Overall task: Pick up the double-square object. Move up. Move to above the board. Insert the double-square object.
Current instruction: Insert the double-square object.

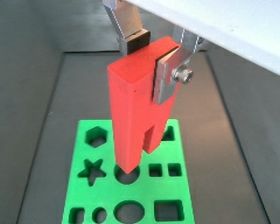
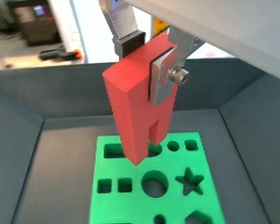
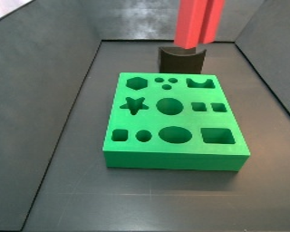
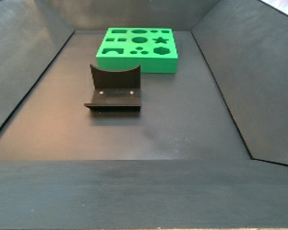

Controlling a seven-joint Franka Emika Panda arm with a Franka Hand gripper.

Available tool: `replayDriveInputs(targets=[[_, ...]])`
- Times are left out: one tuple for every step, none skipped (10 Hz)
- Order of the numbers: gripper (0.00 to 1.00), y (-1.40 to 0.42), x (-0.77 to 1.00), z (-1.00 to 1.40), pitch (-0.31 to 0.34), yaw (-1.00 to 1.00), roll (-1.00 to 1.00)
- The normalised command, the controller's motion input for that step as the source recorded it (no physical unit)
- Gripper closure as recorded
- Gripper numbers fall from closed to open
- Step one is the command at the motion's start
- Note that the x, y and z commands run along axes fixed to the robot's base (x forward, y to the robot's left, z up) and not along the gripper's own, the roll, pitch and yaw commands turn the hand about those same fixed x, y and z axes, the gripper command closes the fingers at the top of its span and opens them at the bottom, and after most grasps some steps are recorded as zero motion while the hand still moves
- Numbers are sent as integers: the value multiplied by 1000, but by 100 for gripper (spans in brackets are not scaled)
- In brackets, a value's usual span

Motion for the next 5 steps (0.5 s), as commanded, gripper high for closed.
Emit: replayDriveInputs(targets=[[100,0,191,-91,-16,-940,0],[100,20,97,-174,-31,-1000,7],[100,17,89,-171,-36,-1000,7],[100,17,89,-163,-44,-1000,1],[100,20,94,-143,-53,-1000,0]])
